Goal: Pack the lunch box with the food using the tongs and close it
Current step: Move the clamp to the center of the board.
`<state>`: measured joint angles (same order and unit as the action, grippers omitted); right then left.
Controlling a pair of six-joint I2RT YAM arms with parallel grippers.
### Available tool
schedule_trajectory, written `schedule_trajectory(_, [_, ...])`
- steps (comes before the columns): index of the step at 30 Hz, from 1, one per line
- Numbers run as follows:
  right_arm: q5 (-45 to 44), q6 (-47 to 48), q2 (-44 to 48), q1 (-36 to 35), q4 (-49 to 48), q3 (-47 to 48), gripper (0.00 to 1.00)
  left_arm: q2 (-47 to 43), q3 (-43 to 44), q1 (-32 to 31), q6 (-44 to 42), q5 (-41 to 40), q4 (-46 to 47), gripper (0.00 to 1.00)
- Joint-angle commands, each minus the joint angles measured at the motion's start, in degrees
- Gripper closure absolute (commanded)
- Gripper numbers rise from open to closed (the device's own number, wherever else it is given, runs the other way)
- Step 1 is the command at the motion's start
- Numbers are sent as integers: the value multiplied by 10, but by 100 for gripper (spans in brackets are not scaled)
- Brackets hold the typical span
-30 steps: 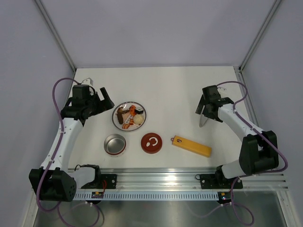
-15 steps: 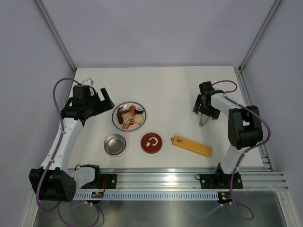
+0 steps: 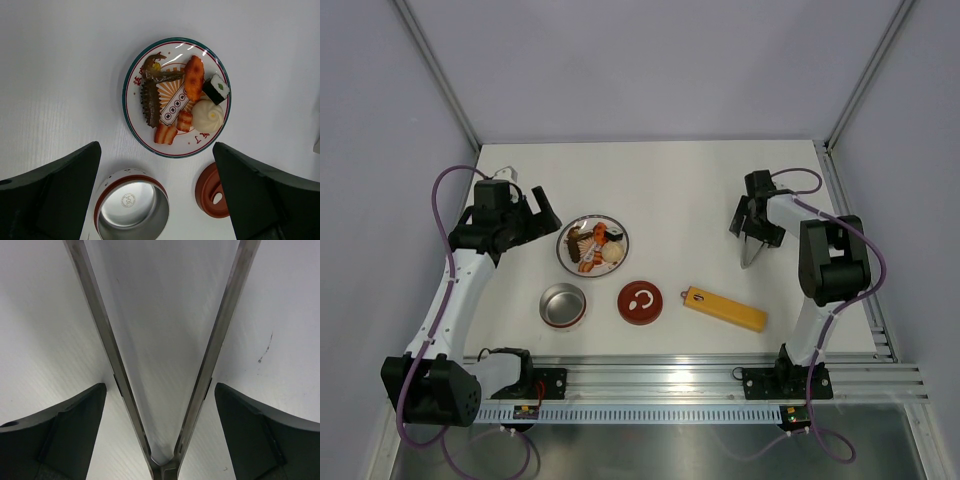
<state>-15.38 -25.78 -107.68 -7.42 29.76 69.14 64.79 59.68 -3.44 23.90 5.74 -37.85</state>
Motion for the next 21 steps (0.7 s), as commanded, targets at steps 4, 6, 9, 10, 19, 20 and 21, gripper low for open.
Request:
schedule_trajectory(4, [-13,33,-29,6,-11,42,13,-10,16,-2,0,-13,-7,1])
schedule_trajectory(6, [-14,39,-35,6,-13,47,23,-15,15,-2,-1,-18,-8,1])
schedule_trajectory(9, [-7,49,-38,6,-15,49,39,-20,17,-2,-1,-20,-14,1])
schedule_trajectory(10, [-6,51,-37,6,-16,48,43,-23,17,-2,-1,-21,-17,1])
schedule_trajectory(19, [39,144,-24,-55,-10,39,59,-27,11,-2,5,-18,-20,1])
schedule_trajectory(20, [43,168,-25,-84,-8,42,59,-26,11,-2,6,-18,-21,1])
schedule_trajectory(21, [42,177,-30,-98,-4,47,59,-25,11,-2,7,-17,-20,1])
